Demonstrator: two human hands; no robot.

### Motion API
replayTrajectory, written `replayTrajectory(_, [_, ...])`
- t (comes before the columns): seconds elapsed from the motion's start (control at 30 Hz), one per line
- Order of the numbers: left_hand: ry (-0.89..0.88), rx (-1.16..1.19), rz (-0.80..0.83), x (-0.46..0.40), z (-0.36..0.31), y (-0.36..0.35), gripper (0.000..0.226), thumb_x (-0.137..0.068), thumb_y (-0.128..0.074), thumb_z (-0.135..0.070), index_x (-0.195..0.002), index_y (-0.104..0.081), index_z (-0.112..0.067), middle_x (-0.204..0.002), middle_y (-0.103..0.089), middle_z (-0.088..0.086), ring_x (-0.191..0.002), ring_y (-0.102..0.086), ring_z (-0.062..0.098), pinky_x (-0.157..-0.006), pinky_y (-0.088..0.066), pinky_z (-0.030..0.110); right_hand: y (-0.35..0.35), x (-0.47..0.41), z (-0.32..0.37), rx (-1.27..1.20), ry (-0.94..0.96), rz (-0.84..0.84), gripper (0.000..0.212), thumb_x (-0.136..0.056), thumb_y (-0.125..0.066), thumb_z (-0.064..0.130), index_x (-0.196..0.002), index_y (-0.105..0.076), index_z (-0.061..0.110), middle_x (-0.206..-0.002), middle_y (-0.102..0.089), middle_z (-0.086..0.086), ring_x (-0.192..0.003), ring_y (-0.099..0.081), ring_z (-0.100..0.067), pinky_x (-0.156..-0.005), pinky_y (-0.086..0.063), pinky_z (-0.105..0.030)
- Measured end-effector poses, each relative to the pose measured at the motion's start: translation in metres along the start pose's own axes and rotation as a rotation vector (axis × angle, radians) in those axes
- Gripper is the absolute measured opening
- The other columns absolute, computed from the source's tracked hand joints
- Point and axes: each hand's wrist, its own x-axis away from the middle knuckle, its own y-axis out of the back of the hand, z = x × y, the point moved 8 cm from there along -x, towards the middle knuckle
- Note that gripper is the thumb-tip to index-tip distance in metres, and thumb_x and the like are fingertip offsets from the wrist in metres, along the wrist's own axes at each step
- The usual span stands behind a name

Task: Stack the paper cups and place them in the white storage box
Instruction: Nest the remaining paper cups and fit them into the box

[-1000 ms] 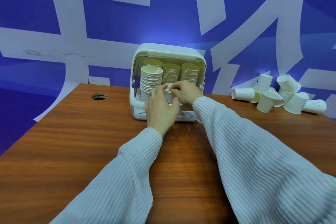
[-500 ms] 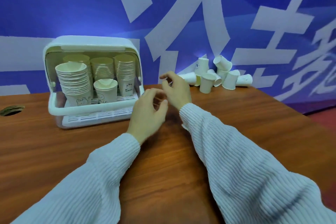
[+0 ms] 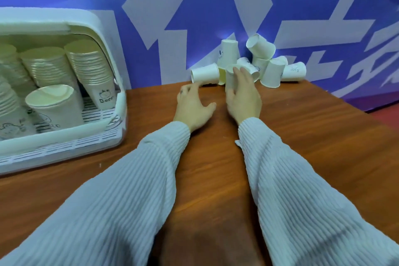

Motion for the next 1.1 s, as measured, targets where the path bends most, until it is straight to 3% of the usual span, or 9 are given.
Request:
replayTrajectory(0.17, [-0.17,-0.348,-0.003,-0.048,-0.006,-0.027,0.076,-0.092,-0.065,-0.029,-0.158,-0.029,-0.022,-0.17,-0.013,0.011,-0.158,0.0,0.032,-0.125,-0.017,0.052,-0.004,-0.015,-0.011,-0.016,0.001,-0.044,0.056,-0.096,-0.053,0.013,-0.149,-0.047,0.03,-0.152,-0.043,0.002,-0.126,-0.054,-0.026,-0.096,-0.051,-0.044])
replayTrajectory(0.23, [-0.273,-0.55,-0.084,-0.059,-0.016,-0.033,0.066,-0.094,-0.058,-0.022,-0.155,-0.033,-0.019,-0.17,-0.015,0.014,-0.158,0.0,0.035,-0.126,-0.015,0.052,0.001,-0.015,-0.015,-0.055,-0.015,-0.105,0.054,-0.095,-0.052,0.009,-0.144,-0.051,0.031,-0.138,-0.05,-0.001,-0.119,-0.055,-0.026,-0.093,-0.051,-0.041])
replayTrajectory(0.33, [-0.193,-0.595,-0.19,-0.077,-0.009,-0.029,0.068,-0.095,-0.053,-0.019,-0.158,-0.027,-0.018,-0.17,-0.015,0.014,-0.158,-0.002,0.037,-0.126,-0.014,0.052,0.005,-0.015,-0.021,-0.081,-0.054,-0.164,0.042,-0.093,-0.053,0.011,-0.131,-0.059,0.028,-0.124,-0.055,-0.005,-0.109,-0.056,-0.027,-0.091,-0.052,-0.045])
replayTrajectory(0.5, [-0.058,-0.565,-0.197,-0.091,0.01,-0.028,0.079,-0.095,-0.056,-0.024,-0.162,-0.014,-0.022,-0.164,-0.03,0.015,-0.156,-0.015,0.037,-0.124,-0.02,0.054,0.013,-0.009,-0.017,-0.174,-0.114,-0.244,0.017,-0.088,-0.055,0.02,-0.101,-0.066,0.019,-0.106,-0.059,0.0,-0.096,-0.056,-0.024,-0.084,-0.05,-0.043])
replayTrajectory(0.67, [-0.147,-0.778,-0.4,-0.08,-0.005,-0.018,0.057,-0.086,-0.069,-0.034,-0.135,-0.051,-0.011,-0.125,-0.055,0.014,-0.119,-0.049,0.034,-0.102,-0.039,0.046,0.017,0.0,-0.017,-0.264,-0.144,-0.285,0.016,-0.084,-0.056,0.018,-0.096,-0.066,0.019,-0.1,-0.059,0.001,-0.094,-0.056,-0.023,-0.085,-0.049,-0.043])
replayTrajectory(0.73, [-0.165,-0.783,-0.422,-0.077,-0.007,-0.016,0.04,-0.082,-0.072,-0.032,-0.114,-0.059,-0.012,-0.12,-0.057,0.012,-0.117,-0.05,0.033,-0.101,-0.038,0.045,0.017,0.003,-0.017,-0.284,-0.147,-0.289,0.014,-0.084,-0.056,0.018,-0.095,-0.065,0.019,-0.1,-0.059,0.002,-0.094,-0.056,-0.023,-0.085,-0.05,-0.044])
replayTrajectory(0.83, [-0.143,-0.719,-0.392,-0.072,-0.005,-0.014,0.044,-0.081,-0.07,-0.028,-0.119,-0.055,-0.011,-0.127,-0.061,0.012,-0.131,-0.049,0.032,-0.113,-0.032,0.047,0.022,0.01,-0.016,-0.32,-0.158,-0.312,0.013,-0.084,-0.057,0.019,-0.094,-0.067,0.019,-0.098,-0.059,0.003,-0.093,-0.057,-0.021,-0.084,-0.051,-0.043])
replayTrajectory(0.97, [-0.134,-0.584,-0.374,-0.047,-0.01,0.0,0.045,-0.081,-0.073,-0.036,-0.114,-0.051,-0.013,-0.11,-0.06,0.007,-0.099,-0.059,0.028,-0.089,-0.041,0.039,0.031,0.021,-0.014,-0.349,-0.171,-0.318,0.014,-0.083,-0.054,0.025,-0.089,-0.065,0.019,-0.093,-0.055,0.005,-0.087,-0.056,-0.021,-0.08,-0.049,-0.041])
replayTrajectory(1.1, [-0.069,-0.466,-0.333,-0.011,-0.007,0.015,0.05,-0.082,-0.072,-0.04,-0.117,-0.052,-0.011,-0.115,-0.053,0.01,-0.1,-0.056,0.03,-0.084,-0.043,0.039,0.039,0.038,-0.004,-0.35,-0.159,-0.281,0.012,-0.084,-0.053,0.025,-0.087,-0.063,0.02,-0.092,-0.054,0.006,-0.084,-0.057,-0.022,-0.08,-0.05,-0.043])
